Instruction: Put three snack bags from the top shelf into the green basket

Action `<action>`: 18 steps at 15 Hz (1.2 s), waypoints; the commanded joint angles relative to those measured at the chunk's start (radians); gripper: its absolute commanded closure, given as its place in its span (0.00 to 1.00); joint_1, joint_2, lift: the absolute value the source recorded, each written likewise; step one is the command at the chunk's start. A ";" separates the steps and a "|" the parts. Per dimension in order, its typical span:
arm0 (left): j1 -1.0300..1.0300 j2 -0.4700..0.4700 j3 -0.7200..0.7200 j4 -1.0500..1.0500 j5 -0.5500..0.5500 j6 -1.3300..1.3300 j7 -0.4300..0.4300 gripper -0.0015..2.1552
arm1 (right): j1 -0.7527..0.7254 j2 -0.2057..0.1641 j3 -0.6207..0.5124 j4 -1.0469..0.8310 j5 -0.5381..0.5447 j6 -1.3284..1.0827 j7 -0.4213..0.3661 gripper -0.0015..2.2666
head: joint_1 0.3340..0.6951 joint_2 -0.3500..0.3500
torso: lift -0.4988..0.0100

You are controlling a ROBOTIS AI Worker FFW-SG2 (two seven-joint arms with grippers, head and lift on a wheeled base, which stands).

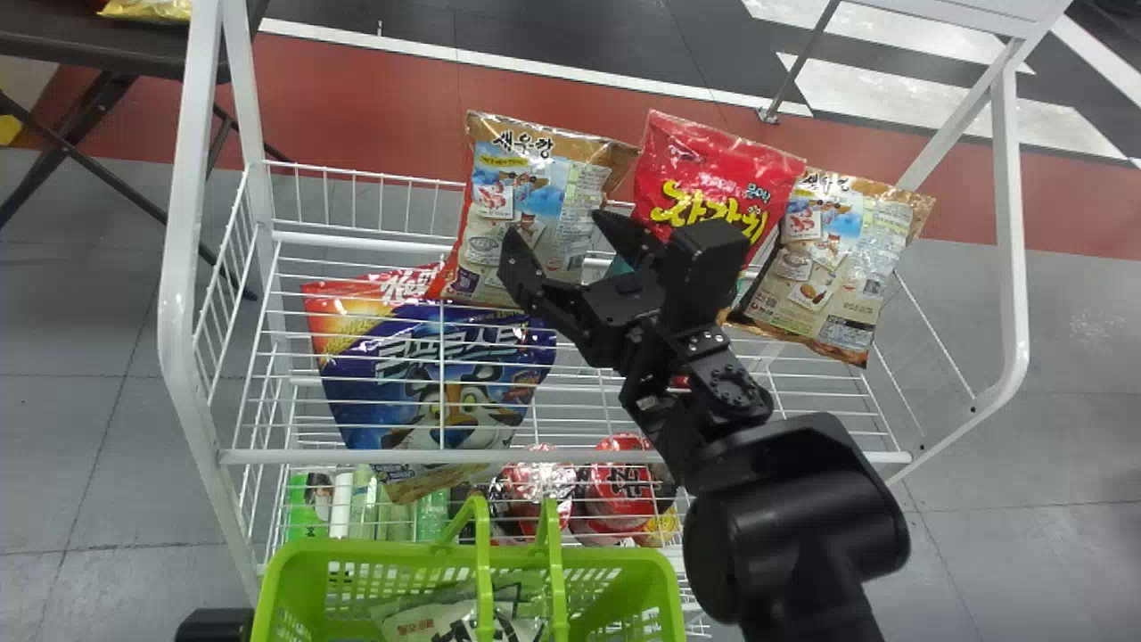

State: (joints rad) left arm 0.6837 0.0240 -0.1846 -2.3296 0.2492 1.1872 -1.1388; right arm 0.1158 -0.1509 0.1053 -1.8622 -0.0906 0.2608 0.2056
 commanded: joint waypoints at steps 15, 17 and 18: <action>-0.067 0.008 0.014 0.032 0.030 0.052 0.004 0.79 | 0.114 -0.032 -0.202 -0.443 -0.172 0.555 0.213 0.96 | 1.00 0.01 | 0.89; -0.067 0.008 0.013 0.035 0.030 0.045 0.005 0.79 | 0.171 -0.052 -0.317 -0.572 -0.218 0.677 0.244 0.96 | 1.00 0.00 | 0.89; -0.069 0.007 0.013 0.036 0.030 0.045 0.005 0.79 | 0.208 -0.061 -0.375 -0.647 -0.224 0.760 0.262 0.96 | 1.00 0.00 | 0.89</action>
State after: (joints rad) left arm 0.6158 0.0322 -0.1708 -2.2948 0.2791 1.2347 -1.1335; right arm 0.2732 -0.1976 -0.1841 -2.4034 -0.2963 0.9119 0.4554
